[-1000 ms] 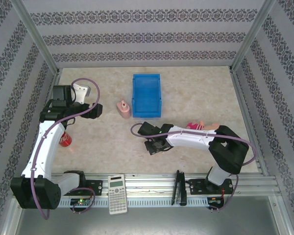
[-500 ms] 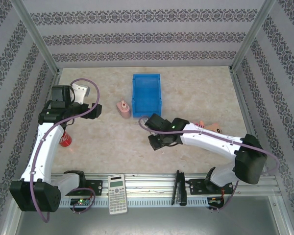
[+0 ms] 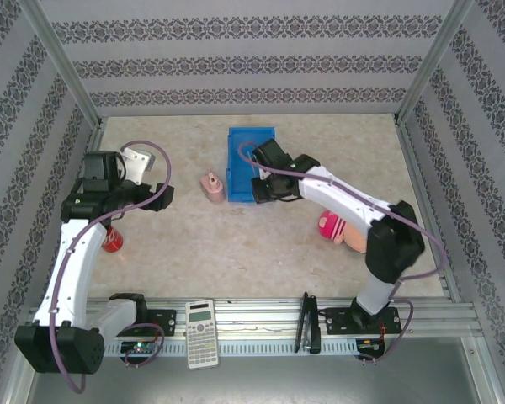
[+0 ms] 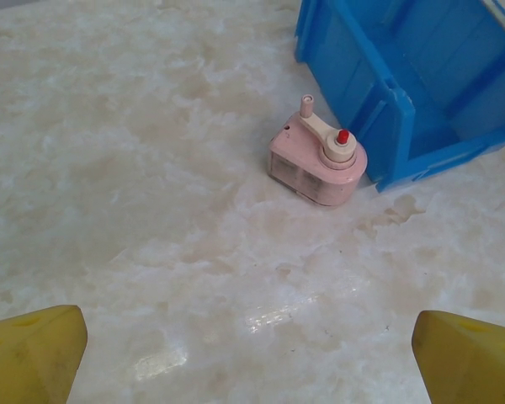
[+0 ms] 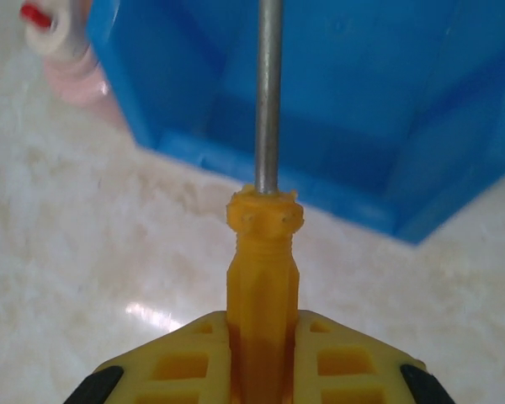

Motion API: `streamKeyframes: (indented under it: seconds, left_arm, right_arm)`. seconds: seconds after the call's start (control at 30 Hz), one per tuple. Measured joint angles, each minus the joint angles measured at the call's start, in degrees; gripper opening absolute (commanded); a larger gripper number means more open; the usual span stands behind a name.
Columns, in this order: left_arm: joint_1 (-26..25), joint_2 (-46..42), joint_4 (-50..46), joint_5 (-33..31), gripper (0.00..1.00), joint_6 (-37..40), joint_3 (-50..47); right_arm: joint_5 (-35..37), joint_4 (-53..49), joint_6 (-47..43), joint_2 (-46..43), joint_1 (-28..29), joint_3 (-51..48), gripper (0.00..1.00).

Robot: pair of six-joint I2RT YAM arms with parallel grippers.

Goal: Put the screwdriver in the bin

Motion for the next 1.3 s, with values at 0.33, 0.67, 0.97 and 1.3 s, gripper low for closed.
streamKeyframes:
  seconds: [0.33, 0.67, 0.97, 1.3]
  left_arm:
    - [0.0, -3.2, -1.4, 0.4, 0.99, 1.2, 0.0]
    - [-0.3, -3.9, -2.3, 1.3, 0.99, 1.2, 0.0]
    - [-0.3, -4.0, -2.8, 1.3, 0.99, 1.4, 0.0]
    - [-0.3, -4.0, -3.0, 1.7, 0.99, 1.4, 0.0]
  right_arm:
    - [-0.2, 1.1, -0.8, 17.7, -3.2, 17.3, 0.16]
    - [-0.3, 1.0, -0.8, 25.2, -3.6, 21.0, 0.16]
    - [-0.5, 0.9, -0.8, 28.5, -3.9, 23.8, 0.17]
    - [-1.5, 0.7, -0.6, 32.6, -3.9, 26.0, 0.19]
